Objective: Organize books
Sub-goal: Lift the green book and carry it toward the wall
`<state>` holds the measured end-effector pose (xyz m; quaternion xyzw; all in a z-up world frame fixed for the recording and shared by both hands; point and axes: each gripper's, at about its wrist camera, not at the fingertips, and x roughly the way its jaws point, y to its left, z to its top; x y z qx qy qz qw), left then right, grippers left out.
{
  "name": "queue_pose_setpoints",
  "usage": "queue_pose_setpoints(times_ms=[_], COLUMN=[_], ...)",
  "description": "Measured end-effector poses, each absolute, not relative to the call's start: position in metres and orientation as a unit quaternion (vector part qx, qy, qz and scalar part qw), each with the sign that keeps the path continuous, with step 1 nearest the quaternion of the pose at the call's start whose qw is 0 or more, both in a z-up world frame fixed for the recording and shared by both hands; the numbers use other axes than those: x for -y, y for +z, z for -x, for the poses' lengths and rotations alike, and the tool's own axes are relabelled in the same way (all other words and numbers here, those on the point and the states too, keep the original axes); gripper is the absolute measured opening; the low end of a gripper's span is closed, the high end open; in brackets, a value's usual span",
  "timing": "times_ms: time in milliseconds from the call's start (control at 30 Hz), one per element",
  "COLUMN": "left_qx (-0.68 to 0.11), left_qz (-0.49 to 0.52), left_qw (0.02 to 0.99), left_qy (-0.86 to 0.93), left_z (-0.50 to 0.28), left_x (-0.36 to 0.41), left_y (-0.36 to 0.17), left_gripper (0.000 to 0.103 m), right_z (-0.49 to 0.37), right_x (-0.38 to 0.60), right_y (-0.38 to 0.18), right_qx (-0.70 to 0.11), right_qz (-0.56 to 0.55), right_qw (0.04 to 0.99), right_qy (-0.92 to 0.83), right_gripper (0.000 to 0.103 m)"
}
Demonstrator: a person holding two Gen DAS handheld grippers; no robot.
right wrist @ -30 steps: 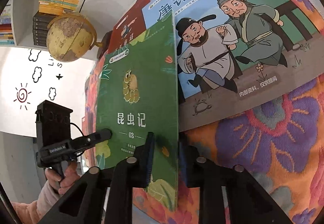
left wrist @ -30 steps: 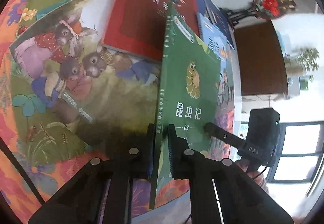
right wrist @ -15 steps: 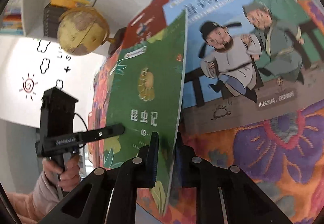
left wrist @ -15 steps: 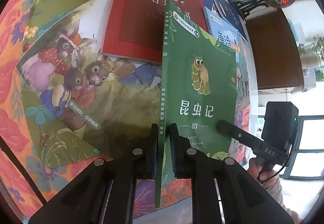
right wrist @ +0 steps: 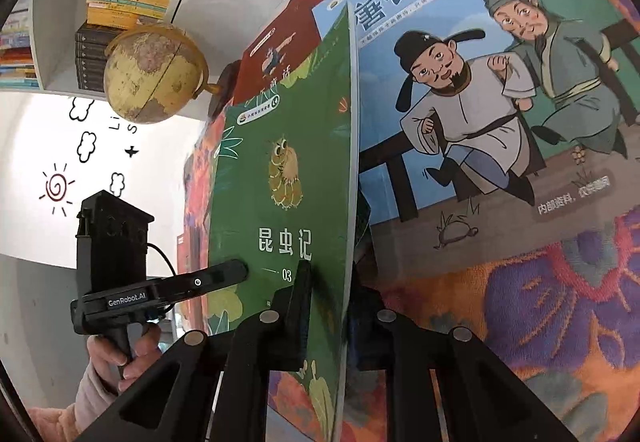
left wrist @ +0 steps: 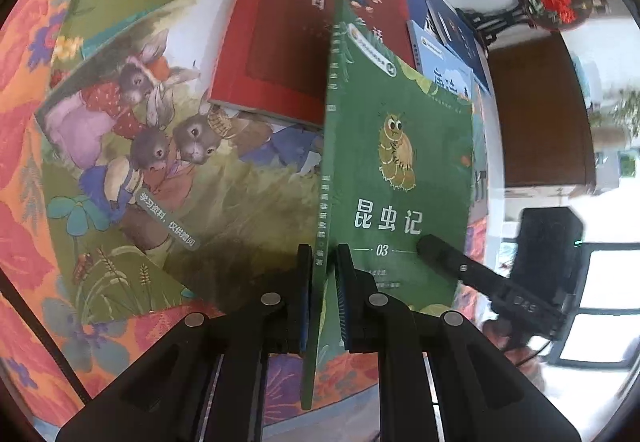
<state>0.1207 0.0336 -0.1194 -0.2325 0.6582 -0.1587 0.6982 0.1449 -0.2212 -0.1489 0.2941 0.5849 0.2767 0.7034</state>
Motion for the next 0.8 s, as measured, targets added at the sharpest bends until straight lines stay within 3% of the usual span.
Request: queue_pose_setpoints(times_ms=[200,800], left_qx=[-0.645,-0.593], left_qz=[0.187,0.048], left_qw=[0.721,0.775], left_qy=[-0.171,-0.214], left_z=[-0.112,-0.068], left_x=[-0.027,-0.021], left_y=[-0.096,-0.049], left_gripper=[0.011,0.013], right_z=[-0.135,-0.089], right_x=[0.206,0.185], right_y=[-0.107,-0.065], right_qx=[-0.567,-0.539], right_qz=[-0.209,-0.152], right_qw=[0.741,0.765], right_qy=[0.293,0.32], right_gripper=[0.009,0.01])
